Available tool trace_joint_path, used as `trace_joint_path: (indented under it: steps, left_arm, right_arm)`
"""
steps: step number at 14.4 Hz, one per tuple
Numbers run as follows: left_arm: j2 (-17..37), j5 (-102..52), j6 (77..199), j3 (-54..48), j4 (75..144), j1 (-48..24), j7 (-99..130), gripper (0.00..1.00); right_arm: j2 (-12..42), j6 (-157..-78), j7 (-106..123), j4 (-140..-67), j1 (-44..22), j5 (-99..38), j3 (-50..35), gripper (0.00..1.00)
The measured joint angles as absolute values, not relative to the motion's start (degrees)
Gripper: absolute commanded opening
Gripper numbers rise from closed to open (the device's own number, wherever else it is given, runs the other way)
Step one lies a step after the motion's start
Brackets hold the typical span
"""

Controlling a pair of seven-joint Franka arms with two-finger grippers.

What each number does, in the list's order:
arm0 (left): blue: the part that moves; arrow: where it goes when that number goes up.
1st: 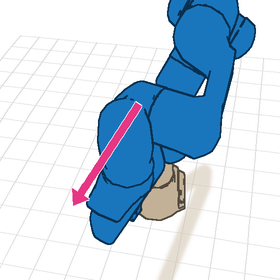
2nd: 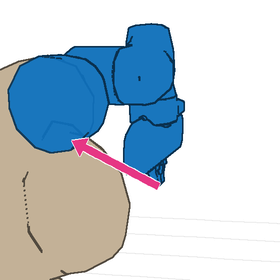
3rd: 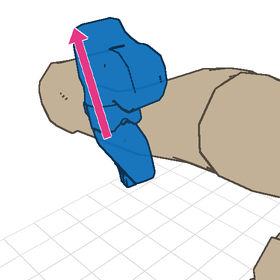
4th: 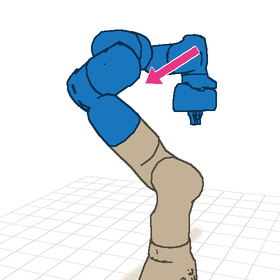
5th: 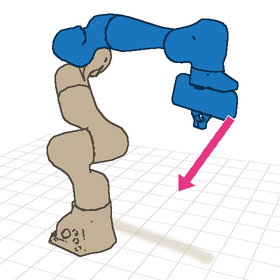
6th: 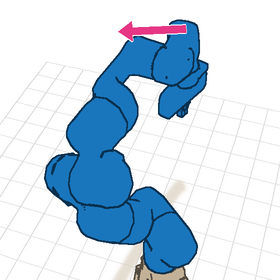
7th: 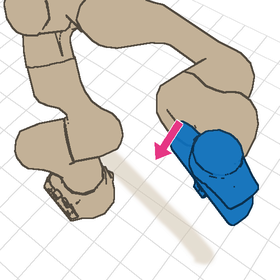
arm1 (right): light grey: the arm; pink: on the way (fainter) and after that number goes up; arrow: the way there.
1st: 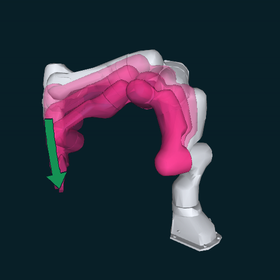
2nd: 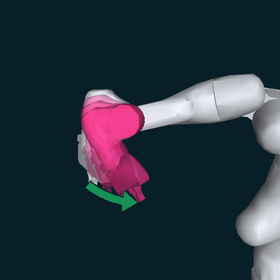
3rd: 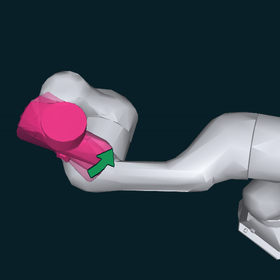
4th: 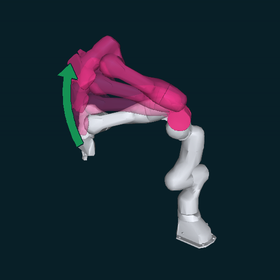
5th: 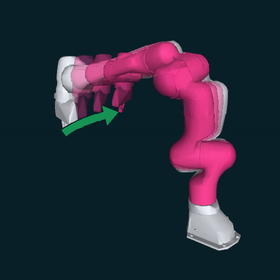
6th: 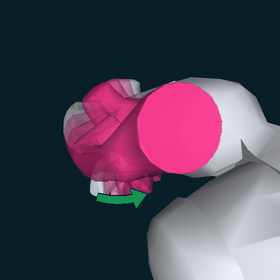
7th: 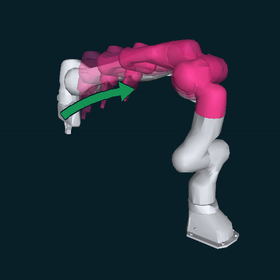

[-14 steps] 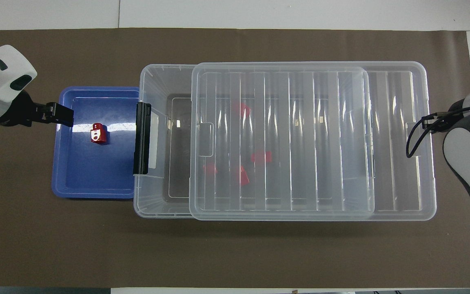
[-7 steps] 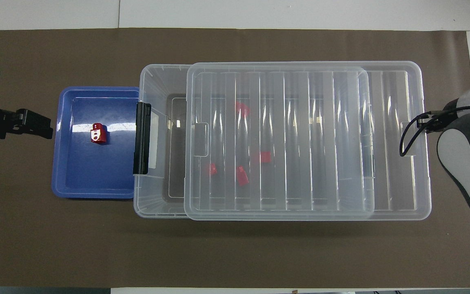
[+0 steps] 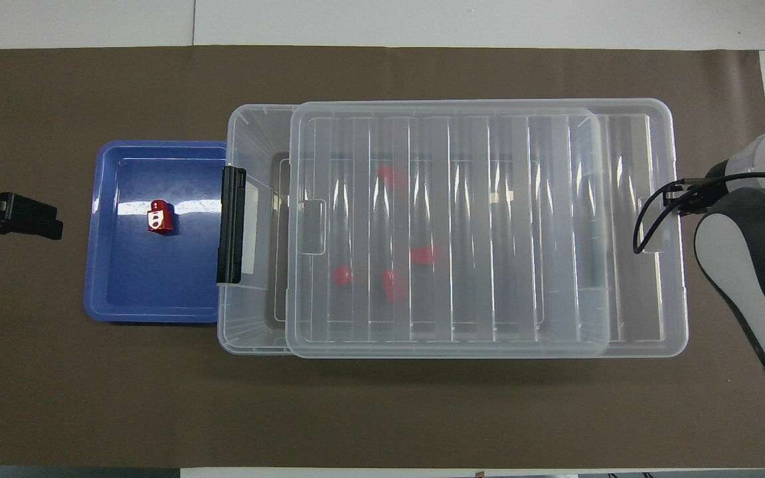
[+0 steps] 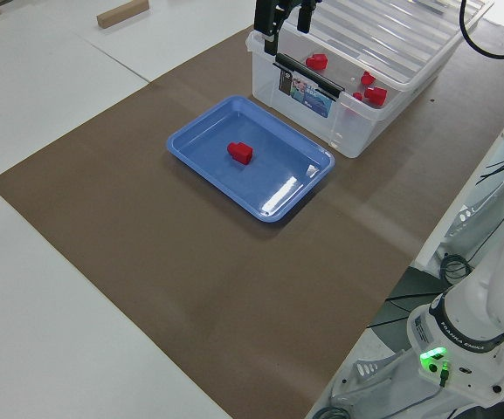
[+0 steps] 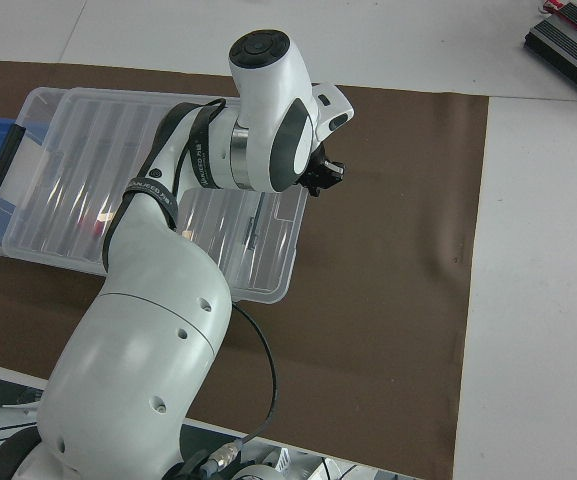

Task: Place red block in blue tray from box
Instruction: 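Withdraw the left gripper while the right gripper pushes the lid back, then slide the lid closed over the box with the right gripper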

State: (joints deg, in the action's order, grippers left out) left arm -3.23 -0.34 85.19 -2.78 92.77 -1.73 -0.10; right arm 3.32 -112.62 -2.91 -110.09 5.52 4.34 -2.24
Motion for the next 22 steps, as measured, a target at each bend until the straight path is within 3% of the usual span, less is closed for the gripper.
trace_joint_path:
  steps: [22]
  left_arm:
    - [-2.8, -1.3, 85.5, -3.1, 92.6, -1.0, -0.8, 1.00]
  right_arm:
    - [3.0, -112.5, -14.2, -110.4, 5.5, 4.6, -9.4, 0.00]
